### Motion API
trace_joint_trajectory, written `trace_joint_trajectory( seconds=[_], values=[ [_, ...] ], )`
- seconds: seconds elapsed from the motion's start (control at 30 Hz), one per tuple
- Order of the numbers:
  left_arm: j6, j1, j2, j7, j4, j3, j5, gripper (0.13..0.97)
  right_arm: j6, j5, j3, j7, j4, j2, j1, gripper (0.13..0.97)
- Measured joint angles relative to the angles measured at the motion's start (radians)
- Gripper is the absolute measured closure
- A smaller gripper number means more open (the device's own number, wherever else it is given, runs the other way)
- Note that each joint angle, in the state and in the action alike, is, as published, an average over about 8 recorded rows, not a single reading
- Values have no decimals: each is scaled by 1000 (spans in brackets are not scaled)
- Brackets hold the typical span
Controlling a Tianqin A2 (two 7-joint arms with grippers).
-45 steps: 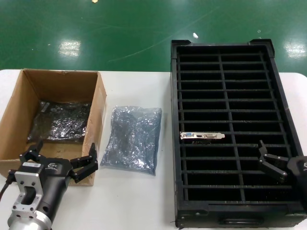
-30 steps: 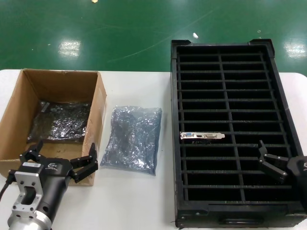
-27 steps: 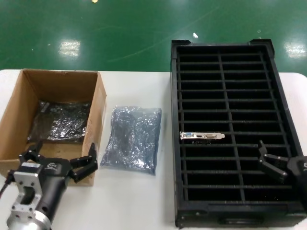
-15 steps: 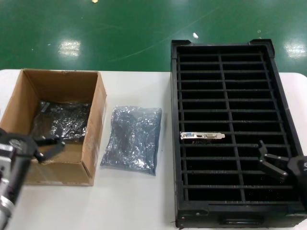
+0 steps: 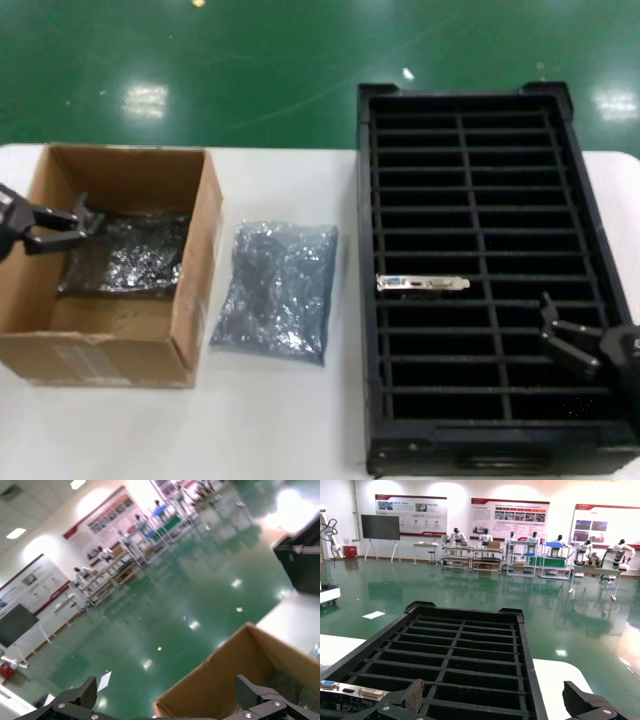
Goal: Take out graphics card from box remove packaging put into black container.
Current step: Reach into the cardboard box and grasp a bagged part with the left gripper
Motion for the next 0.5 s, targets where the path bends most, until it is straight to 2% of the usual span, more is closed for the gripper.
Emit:
trace_joint_trajectory(
  seconds=[0.07,0.17,0.37,0.5],
  values=[
    [63,-87,9,24,85,66,-10,132,0,0,0,0,0,0,0,129],
    [173,-220,35,-17,218,184,54,132,0,0,0,0,0,0,0,129],
    [424,-473,112,-245,494,454,324,132,0,0,0,0,0,0,0,129],
    [543,-596,183,-387,679,597,509,132,0,0,0,0,0,0,0,129]
  ],
)
